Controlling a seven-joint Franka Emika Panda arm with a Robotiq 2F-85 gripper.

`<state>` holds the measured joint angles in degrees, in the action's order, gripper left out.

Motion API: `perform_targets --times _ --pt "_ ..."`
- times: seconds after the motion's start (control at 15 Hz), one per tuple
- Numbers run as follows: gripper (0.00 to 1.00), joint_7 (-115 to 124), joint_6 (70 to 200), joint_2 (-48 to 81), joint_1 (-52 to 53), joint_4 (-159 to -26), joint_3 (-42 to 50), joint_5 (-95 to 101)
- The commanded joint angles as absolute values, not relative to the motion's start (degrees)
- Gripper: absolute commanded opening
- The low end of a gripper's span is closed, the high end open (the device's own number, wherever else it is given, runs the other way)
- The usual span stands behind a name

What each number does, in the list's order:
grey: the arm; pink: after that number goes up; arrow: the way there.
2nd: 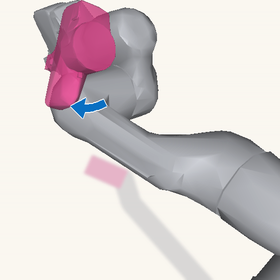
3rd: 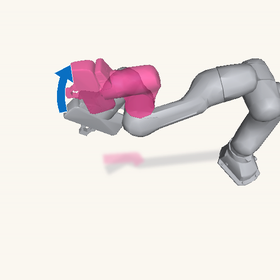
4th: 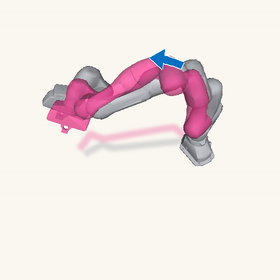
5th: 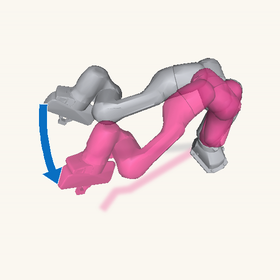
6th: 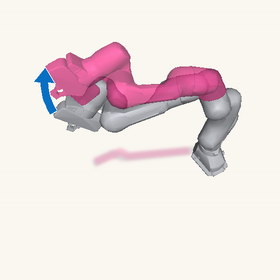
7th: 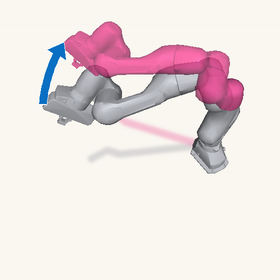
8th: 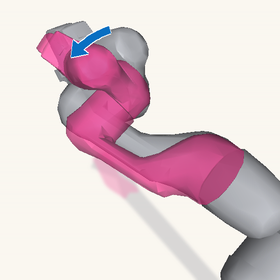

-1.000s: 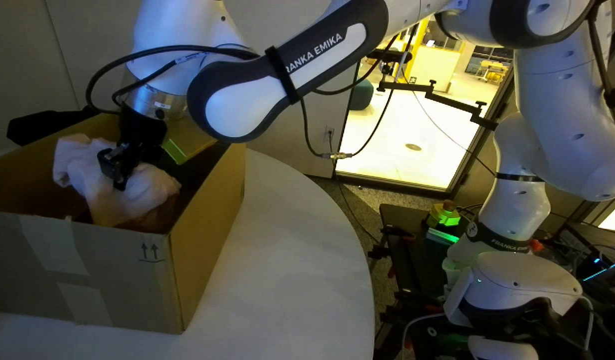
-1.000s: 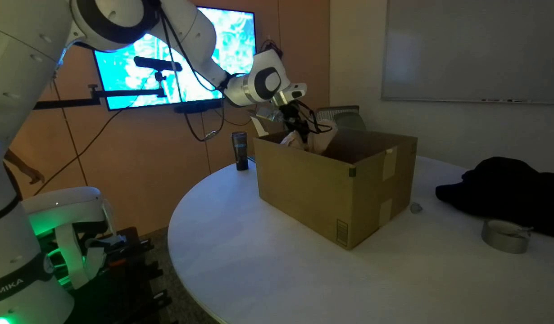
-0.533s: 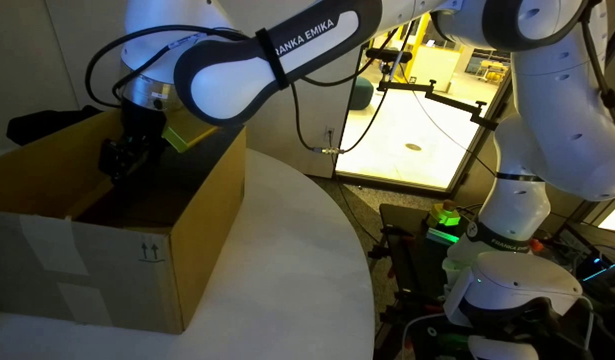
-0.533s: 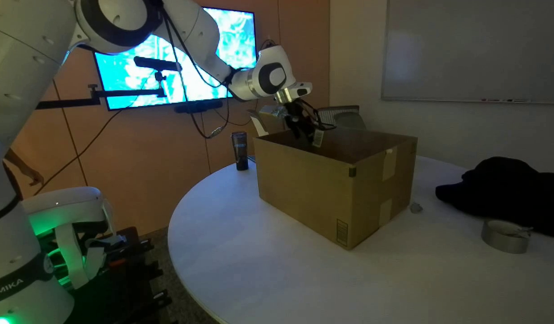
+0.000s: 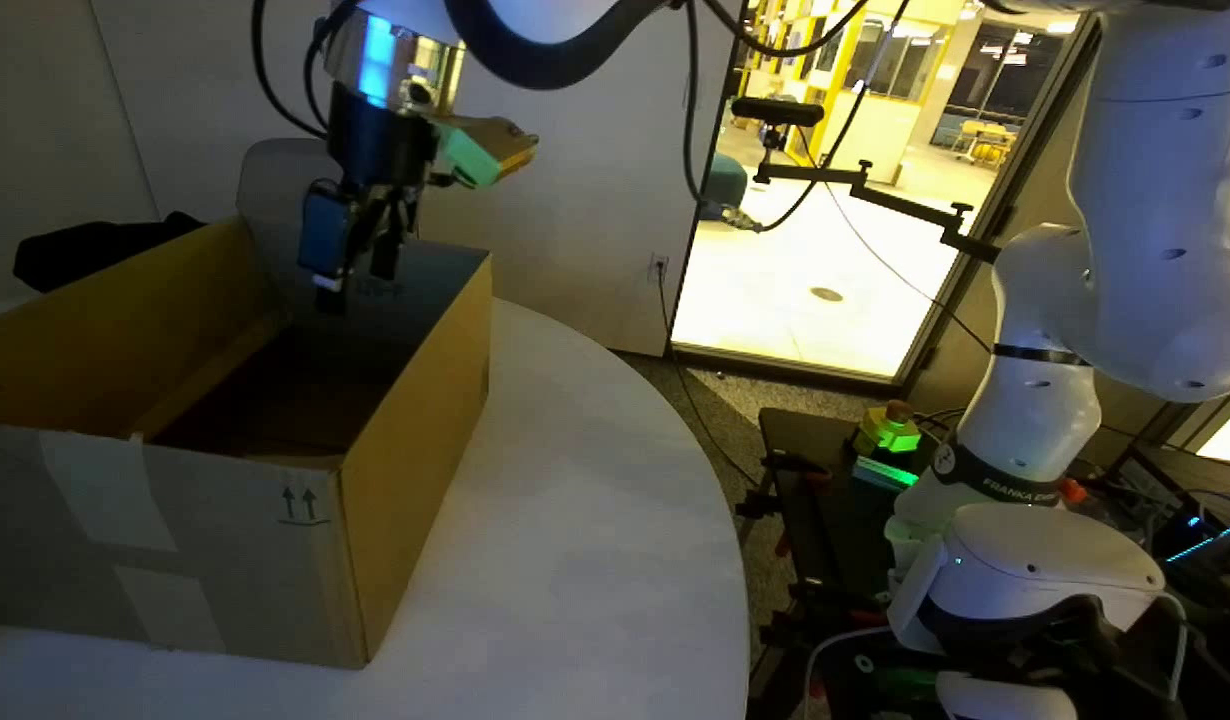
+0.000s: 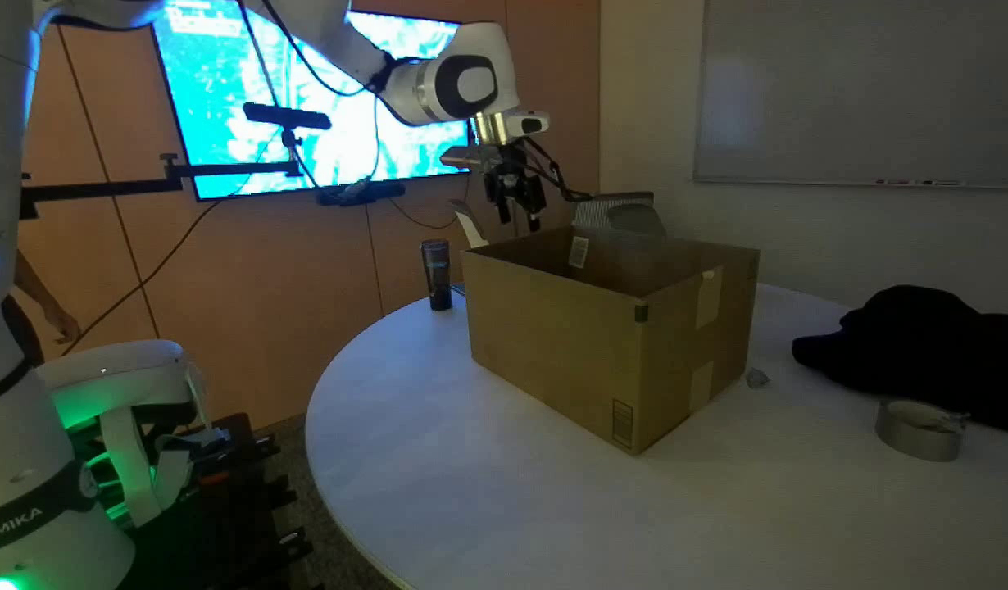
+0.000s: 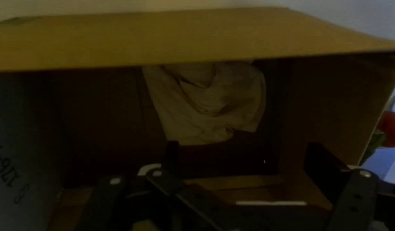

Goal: Put the marker on the towel and wrap it, then put it in the box

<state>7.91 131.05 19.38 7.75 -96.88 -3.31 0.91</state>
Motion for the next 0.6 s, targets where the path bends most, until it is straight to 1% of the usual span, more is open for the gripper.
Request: perform_targets --times 0.0,0.53 --pt "1.00 2.6 127.1 5.8 5.4 -109.8 -5.0 -4.0" --pt "1.00 -1.2 119.1 -19.0 6.4 -133.5 -4.4 -13.4"
